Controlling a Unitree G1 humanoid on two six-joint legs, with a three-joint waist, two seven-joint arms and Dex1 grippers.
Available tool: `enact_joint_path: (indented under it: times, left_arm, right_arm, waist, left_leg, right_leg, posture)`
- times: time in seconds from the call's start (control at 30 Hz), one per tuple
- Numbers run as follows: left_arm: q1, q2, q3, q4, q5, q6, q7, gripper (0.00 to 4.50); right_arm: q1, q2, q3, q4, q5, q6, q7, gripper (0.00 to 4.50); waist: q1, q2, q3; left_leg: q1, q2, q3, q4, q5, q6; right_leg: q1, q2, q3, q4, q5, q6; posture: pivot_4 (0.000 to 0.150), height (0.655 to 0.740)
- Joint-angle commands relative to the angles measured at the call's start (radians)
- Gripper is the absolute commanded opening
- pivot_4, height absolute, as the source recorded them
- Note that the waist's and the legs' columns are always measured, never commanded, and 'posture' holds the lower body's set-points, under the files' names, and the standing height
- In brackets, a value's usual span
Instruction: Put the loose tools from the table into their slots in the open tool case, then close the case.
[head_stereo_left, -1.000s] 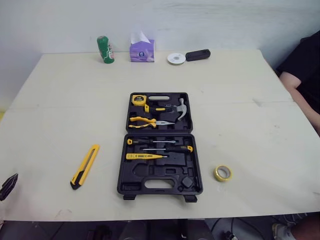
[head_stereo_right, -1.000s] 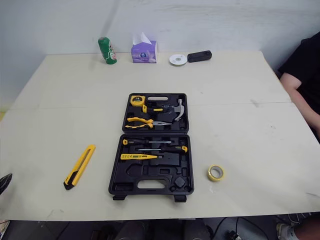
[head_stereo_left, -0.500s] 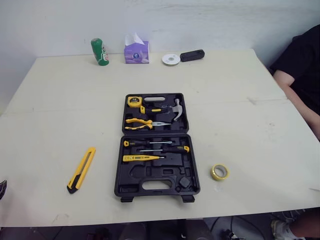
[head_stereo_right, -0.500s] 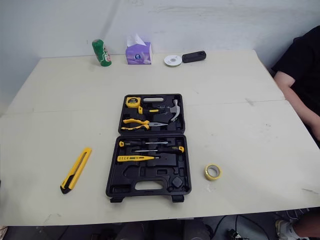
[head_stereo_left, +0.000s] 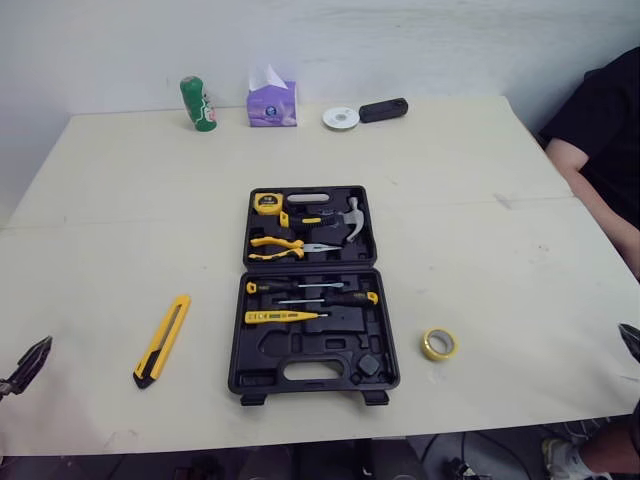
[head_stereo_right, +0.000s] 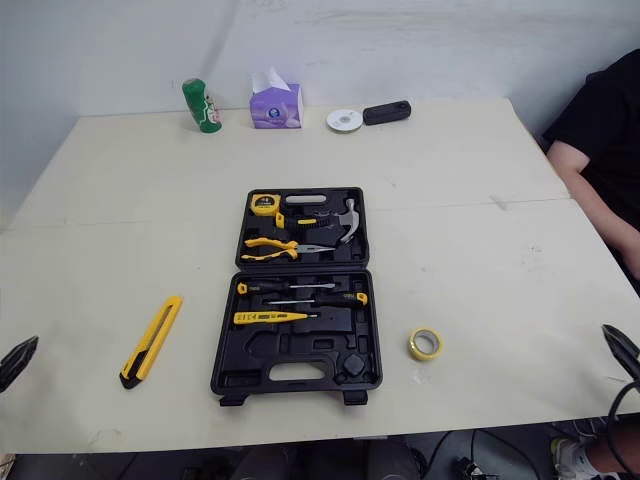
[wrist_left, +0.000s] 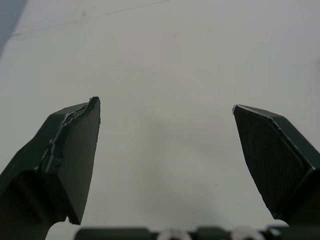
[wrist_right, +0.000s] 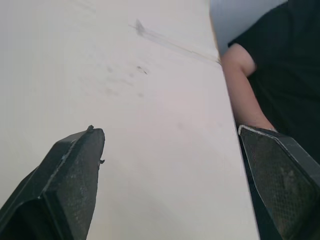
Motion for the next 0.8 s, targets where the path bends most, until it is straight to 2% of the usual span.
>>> enact_joint_path:
  times: [0.03, 0.2, 0.37, 0.57, 0.8]
  left_arm:
    - [0.003, -0.007, -0.002, -0.086, -0.042, 0.033, -0.004, 4.48]
    - [0.07, -0.032, -0.094, -0.33, -0.083, 0.152, -0.016, 4.48]
    - [0.112, -0.058, -0.151, -0.465, -0.1, 0.285, 0.052, 4.48]
    - [0.113, -0.072, -0.223, -0.647, -0.072, 0.467, 0.221, 4.48]
    - [0.036, -0.074, -0.275, -0.775, -0.135, 0.787, 0.418, 4.48]
  right_arm:
    - [-0.006, 0.018, 0.024, -0.14, 0.05, 0.061, 0.027, 4.5]
    - [-0.047, 0.075, 0.137, -0.429, 0.135, 0.186, 0.067, 4.5]
    - [-0.136, 0.091, 0.245, -0.573, 0.151, 0.272, 0.085, 4.5]
    - [-0.245, 0.147, 0.404, -0.75, 0.174, 0.323, 0.134, 4.5]
    - [-0.264, 0.207, 0.565, -0.938, 0.205, 0.374, 0.19, 4.5]
  waist:
    - [0.002, 0.0, 0.0]
    - [0.006, 0.0, 0.0]
    - [0.008, 0.0, 0.0]
    - [0.013, -0.002, 0.002]
    - [0.013, -0.003, 0.002]
  left_leg:
    - [0.0, 0.0, 0.0, 0.0, 0.0, 0.0]
    - [-0.001, 0.0, 0.0, 0.0, 0.0, 0.0]
    - [-0.002, 0.0, 0.0, 0.0, 0.0, 0.0]
    - [-0.002, 0.0, -0.001, 0.001, 0.0, 0.0]
    - [-0.005, 0.0, -0.004, 0.002, 0.0, -0.001]
  right_leg:
    - [0.0, 0.0, 0.0, 0.0, 0.0, 0.0]
    - [0.0, 0.0, 0.0, 0.0, 0.0, 0.0]
    - [-0.002, 0.001, 0.0, 0.0, 0.0, 0.0]
    - [-0.002, 0.001, 0.0, 0.0, 0.0, 0.0]
    - [-0.003, 0.001, -0.003, -0.001, 0.0, 0.0]
  posture:
    - [0.15, 0.74]
    - [0.15, 0.74]
    - [0.15, 0.74]
    - [0.15, 0.74]
    - [0.15, 0.74]
